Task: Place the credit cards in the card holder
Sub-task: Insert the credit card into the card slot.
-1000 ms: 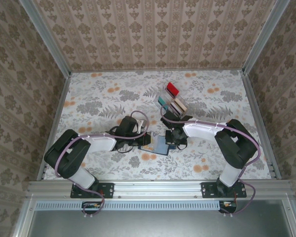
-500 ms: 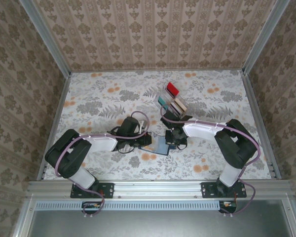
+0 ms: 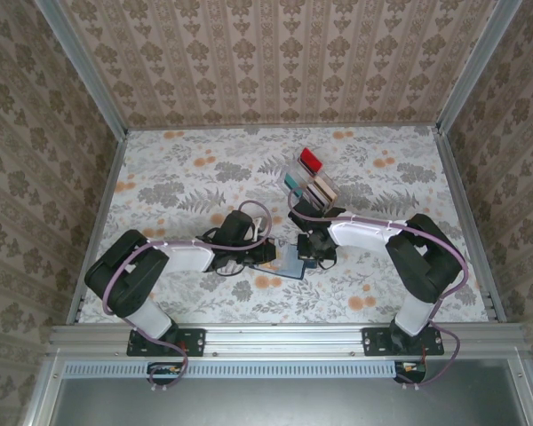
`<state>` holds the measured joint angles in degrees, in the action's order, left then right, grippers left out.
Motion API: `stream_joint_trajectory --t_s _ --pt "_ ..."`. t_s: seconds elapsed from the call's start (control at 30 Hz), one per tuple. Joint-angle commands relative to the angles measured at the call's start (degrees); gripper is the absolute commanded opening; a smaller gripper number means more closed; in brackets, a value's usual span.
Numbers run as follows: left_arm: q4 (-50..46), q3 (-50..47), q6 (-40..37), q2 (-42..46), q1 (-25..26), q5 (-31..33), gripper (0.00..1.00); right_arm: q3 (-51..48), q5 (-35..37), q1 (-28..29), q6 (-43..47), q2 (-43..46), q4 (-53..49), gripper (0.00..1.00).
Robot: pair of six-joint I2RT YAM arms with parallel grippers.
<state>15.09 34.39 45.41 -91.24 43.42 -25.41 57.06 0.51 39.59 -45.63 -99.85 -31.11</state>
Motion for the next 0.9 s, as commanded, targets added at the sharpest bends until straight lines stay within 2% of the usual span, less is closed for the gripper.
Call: stream_joint_trajectory --t_s 0.0,0.3,0.4,0.57,0.87 --pt "-9.92 -0.14 -1.36 0.65 0.71 0.95 0.06 -1.4 -3.55 1.71 -0.42 -5.96 9.35 0.1" --pt "-13.72 -0.11 -1.65 3.9 0.22 3.78 0.06 -1.29 -3.5 1.68 -0.52 -6.03 9.44 0.1" --pt "-14.66 0.53 -2.8 3.55 -0.22 2.38 0.06 -1.27 -3.51 1.7 -0.52 -6.05 9.48 0.1" --pt "-10.44 1.19 -2.21 0.07 0.16 -1.44 0.07 -0.72 -3.89 1.89 -0.33 -6.57 9.4 0.1" --pt "-8.08 2.47 -0.76 -2.61 0.79 -2.86 0.1 -0.76 -3.92 2.06 -0.6 -6.39 9.62 0.1"
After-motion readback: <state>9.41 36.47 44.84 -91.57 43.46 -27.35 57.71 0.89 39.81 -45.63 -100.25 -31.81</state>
